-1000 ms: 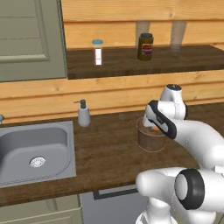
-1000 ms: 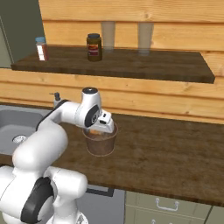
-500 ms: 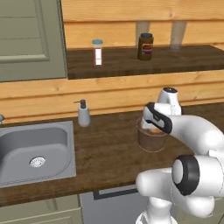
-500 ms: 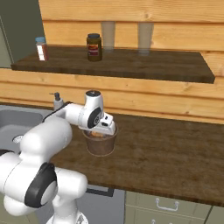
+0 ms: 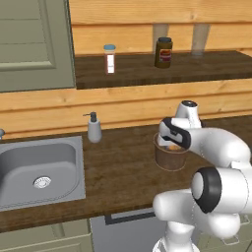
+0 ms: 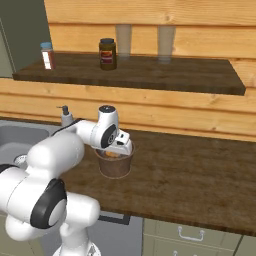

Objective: Open the cabinet, pick up the bread from the cabinet and place it in the basket. Then move the basket to the dining counter.

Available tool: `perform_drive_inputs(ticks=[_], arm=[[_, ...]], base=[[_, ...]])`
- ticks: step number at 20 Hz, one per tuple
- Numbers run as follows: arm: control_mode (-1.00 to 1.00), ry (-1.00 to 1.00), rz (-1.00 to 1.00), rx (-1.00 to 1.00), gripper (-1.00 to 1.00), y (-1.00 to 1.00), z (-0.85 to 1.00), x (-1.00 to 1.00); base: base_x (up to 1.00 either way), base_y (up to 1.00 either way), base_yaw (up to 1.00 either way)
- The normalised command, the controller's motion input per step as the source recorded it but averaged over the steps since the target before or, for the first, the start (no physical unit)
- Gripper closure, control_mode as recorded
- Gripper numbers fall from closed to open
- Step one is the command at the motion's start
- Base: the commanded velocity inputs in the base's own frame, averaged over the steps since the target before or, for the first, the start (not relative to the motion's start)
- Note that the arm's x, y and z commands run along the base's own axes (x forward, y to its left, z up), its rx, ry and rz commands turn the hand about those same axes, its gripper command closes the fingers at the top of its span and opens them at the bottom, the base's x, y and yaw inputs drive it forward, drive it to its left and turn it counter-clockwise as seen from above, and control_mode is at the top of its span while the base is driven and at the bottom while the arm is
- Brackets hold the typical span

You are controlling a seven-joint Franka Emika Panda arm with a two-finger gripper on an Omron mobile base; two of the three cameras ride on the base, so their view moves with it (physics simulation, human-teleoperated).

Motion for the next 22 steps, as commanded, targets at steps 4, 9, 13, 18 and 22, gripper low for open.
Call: perform_drive_inputs(ticks=[4,9,13,18,22], arm=[[-1.0,0.0,0.0,0.0,-1.0,0.0,-0.01,0.08],[-1.0,0.0,0.0,0.0,-1.0,0.0,0.0,0.0],[-1.0,-0.01,0.0,0.0,-1.0,0.0,-0.01,0.03],[-1.0,-0.06,-0.03,0.0,-1.0,-0.02,0.03,-0.05],[-1.0,-0.09,-0.17,0.0,-1.0,-0.09,0.22,-0.82]], base=[[0.0,0.0,0.0],[0.0,0.0,0.0],[0.0,0.0,0.0],[0.0,0.0,0.0],[0.0,0.0,0.0]])
